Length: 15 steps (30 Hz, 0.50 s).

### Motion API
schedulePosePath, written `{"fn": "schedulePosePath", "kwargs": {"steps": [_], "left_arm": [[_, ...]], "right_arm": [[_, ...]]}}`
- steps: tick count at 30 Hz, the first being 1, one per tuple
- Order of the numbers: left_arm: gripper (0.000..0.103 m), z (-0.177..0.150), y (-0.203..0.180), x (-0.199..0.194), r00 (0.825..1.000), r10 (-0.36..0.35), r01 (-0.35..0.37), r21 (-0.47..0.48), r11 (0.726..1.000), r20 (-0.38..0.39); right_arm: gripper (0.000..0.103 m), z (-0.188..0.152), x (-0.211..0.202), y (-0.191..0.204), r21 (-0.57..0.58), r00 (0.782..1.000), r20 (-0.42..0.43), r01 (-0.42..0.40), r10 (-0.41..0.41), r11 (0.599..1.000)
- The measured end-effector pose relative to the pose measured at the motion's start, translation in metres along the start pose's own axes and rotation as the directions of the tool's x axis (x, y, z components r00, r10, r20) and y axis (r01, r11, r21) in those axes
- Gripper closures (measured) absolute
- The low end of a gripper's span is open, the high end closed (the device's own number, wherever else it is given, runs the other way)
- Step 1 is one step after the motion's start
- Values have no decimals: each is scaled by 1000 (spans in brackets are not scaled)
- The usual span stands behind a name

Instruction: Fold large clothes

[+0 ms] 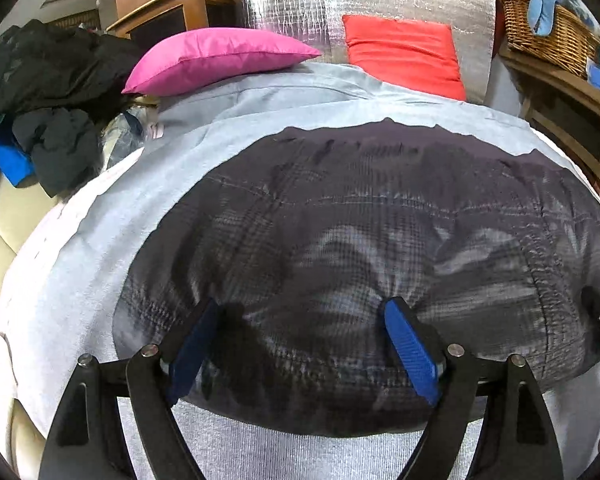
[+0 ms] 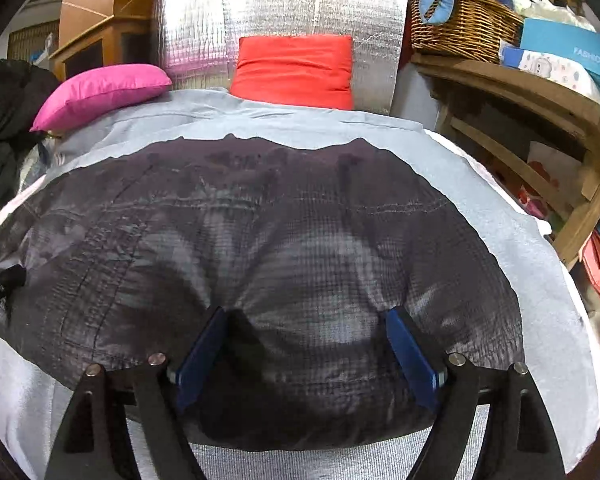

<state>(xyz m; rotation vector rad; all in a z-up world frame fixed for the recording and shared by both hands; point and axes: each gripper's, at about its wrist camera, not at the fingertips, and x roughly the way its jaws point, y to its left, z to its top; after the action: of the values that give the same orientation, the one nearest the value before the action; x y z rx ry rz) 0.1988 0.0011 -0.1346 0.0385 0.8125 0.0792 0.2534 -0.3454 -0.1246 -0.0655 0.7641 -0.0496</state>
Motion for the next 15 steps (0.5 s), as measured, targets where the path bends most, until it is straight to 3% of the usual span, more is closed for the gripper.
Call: {"fn": "schedulePosePath", "kwargs": {"steps": [8,11,13,15], "left_arm": [[17,5,9,-20,998,-41,40,-48,998,-36],[14,7,10,-53,998,-52,53,-52,997,22],[6,5,5,-82,996,-51,53,-20,998,66],[5,1,-1,-106,994,-51,50,12,999,100]], "right_arm": [[17,9,-7,-4,22,999,-39,-20,21,1000],[17,14,-45,-10,65,997,21,-69,68,996],[12,14,-65,-9,64,996,40,-84,82,994],[5,9,-89,-6,57,993,45,-111,109,992]]}}
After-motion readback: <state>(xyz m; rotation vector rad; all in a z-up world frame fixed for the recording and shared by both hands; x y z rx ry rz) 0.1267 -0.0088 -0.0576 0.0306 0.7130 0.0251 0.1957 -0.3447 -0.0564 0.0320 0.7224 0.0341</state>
